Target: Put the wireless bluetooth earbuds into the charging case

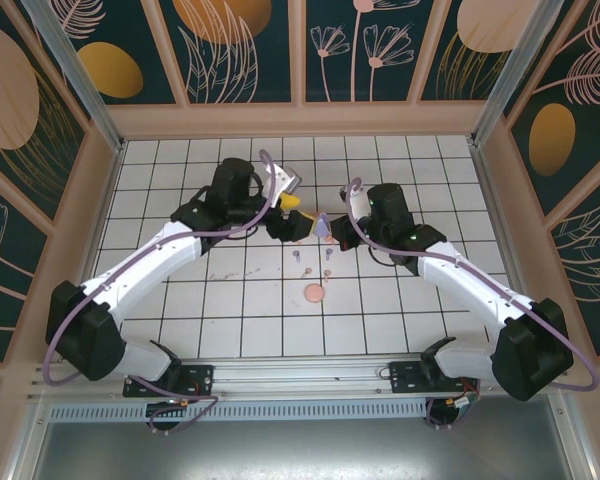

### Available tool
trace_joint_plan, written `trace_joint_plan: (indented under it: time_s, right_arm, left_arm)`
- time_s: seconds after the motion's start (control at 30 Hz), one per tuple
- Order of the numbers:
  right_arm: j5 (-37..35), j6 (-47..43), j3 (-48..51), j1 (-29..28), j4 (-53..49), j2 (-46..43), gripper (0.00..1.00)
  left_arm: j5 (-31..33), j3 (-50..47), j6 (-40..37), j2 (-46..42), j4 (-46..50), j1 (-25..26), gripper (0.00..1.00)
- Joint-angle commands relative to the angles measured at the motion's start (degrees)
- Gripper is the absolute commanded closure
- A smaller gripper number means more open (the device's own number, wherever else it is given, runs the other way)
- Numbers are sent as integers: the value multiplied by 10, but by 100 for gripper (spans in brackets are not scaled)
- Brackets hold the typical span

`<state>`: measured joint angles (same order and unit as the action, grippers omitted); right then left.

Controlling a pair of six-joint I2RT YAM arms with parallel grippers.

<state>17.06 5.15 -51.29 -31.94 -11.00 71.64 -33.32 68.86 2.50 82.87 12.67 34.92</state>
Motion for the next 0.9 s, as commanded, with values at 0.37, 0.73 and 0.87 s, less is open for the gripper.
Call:
trace_joint_plan:
  time_s: [0.37, 0.73, 0.87]
  right_arm:
    - [-23, -73, 22, -7, 15, -48, 100]
    - [-5, -70, 22, -8, 20, -65, 100]
    - [1, -70, 20, -8, 21, -62, 100]
  left_arm:
    - [-118, 151, -125, 115, 210, -9, 34]
    - [-159, 190, -136, 172, 238, -10, 36]
    - [-177, 201, -139, 183, 246, -10, 38]
